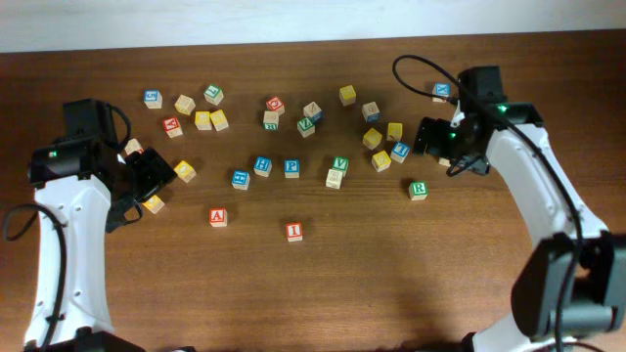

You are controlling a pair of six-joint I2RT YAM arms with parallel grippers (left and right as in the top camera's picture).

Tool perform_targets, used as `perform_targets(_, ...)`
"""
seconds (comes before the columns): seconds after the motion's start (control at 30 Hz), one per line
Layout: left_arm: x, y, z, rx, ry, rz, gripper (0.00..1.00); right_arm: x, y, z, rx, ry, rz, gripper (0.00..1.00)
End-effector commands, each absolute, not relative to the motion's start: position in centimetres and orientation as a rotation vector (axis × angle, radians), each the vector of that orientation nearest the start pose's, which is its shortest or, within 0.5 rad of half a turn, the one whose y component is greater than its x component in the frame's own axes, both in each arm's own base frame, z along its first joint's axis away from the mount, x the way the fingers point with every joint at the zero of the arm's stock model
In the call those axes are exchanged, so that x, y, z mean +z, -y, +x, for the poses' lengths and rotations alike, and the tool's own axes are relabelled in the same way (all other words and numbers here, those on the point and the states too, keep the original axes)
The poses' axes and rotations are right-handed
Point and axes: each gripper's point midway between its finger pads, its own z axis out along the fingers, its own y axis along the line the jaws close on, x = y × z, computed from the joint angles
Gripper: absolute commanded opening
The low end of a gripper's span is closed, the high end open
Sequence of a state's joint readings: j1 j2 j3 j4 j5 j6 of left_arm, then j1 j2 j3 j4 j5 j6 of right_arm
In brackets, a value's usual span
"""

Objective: Spell out ICRA

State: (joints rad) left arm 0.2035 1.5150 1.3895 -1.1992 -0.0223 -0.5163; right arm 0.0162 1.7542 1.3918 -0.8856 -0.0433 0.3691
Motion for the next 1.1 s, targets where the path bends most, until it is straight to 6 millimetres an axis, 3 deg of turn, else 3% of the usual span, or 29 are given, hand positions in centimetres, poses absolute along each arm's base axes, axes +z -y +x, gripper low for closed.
perform_targets(0.0, 16.5, -6.7, 30.9, -0.021, -2.724, -1.002, 0.99, 9.6, 1.0, 42.1, -0.027, -2.728, 0.505, 1.00)
perform_targets(0.2, 16.5, -6.7, 30.9, -0.021, -2.724, -1.002, 0.99, 5.4, 3.0, 44.9, -0.131, -2.694, 0.525, 0.93)
perform_targets(0.4, 16.5, -6.7, 30.9, -0.021, -2.724, -1.002, 0.99, 2.7, 3.2, 45.1, -0.016, -2.756, 0.492, 0.85)
perform_targets(0.47, 16.5, -6.7, 30.9, -0.021, -2.724, -1.002, 0.99, 1.8, 3.4, 44.8, -0.004, -2.779, 0.505, 0.73)
perform_targets(0.53, 16.5, -6.7, 30.9, -0.021, -2.723, -1.003, 0.99, 1.3, 2.5, 44.8, 0.067, -2.798, 0.497, 0.70)
perform_targets(0.57, 16.5, -6.7, 30.9, -0.021, -2.723, -1.003, 0.99, 1.2, 2.4, 44.8, 0.072, -2.800, 0.495, 0.68)
perform_targets(0.73, 16.5, -6.7, 30.9, -0.021, -2.724, -1.002, 0.99, 1.2, 2.5, 44.8, 0.068, -2.801, 0.486, 0.43)
perform_targets(0.93, 16.5, -6.7, 30.9, -0.021, -2.724, -1.002, 0.99, 1.4, 2.5, 44.6, 0.068, -2.812, 0.488, 0.30)
perform_targets(1.07, 16.5, -6.7, 30.9, -0.021, -2.723, -1.003, 0.99, 2.9, 2.5, 44.9, 0.068, -2.813, 0.487, 0.25)
